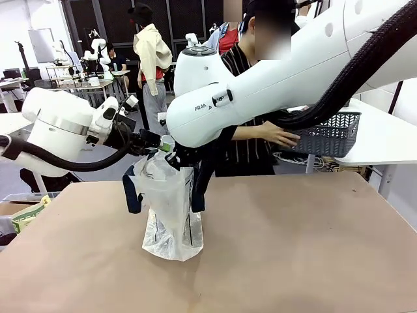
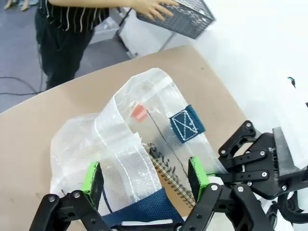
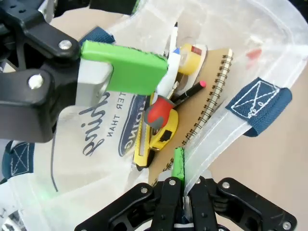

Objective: Transfer purchased items from the store into the shopping bag.
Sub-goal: Move the Reusable shopping bag to the right side of the table.

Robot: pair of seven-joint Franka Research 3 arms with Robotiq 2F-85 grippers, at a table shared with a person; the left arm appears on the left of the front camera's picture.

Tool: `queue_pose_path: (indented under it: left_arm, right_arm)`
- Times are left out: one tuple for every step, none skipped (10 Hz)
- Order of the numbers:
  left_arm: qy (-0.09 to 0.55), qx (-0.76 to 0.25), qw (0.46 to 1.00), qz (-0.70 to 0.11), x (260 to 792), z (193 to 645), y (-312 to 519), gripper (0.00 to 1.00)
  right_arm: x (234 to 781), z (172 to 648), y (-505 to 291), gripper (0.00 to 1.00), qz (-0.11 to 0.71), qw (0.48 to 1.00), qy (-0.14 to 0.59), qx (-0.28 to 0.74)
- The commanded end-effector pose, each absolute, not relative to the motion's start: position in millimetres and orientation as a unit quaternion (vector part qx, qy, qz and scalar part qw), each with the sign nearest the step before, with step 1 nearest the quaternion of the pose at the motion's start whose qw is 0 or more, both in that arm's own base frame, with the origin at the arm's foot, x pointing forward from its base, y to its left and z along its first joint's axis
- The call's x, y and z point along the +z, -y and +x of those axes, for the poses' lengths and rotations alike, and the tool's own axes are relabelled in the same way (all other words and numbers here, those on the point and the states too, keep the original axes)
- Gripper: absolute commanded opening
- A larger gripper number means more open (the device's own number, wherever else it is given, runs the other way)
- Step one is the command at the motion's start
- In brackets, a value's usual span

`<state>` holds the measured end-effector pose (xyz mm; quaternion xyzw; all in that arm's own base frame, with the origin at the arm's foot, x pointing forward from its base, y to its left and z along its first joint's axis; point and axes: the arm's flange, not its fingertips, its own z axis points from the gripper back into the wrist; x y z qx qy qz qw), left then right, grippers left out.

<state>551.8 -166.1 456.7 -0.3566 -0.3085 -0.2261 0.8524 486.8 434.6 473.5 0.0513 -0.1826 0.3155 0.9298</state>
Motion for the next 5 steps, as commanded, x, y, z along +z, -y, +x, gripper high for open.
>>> queue_pose_path:
  left_arm:
    - [0.311,-0.234,0.835,-0.39,450,544,158,0.91]
    - [0.315,-0.227,0.83,-0.4,450,545,157,0.91]
    - [0.315,-0.223,0.827,-0.41,448,546,158,0.91]
    - [0.315,-0.224,0.821,-0.42,448,548,158,0.91]
    - [0.316,-0.222,0.82,-0.423,447,549,159,0.91]
  right_arm:
    - [471,490,-449,0.0,0.041,0.926,0.199,0.318]
    - [471,489,-454,0.0,0.041,0.924,0.198,0.324]
    - [470,488,-460,0.0,0.04,0.921,0.196,0.333]
    - [468,490,-467,0.0,0.04,0.92,0.193,0.339]
    - [468,489,-472,0.0,0.04,0.917,0.193,0.346]
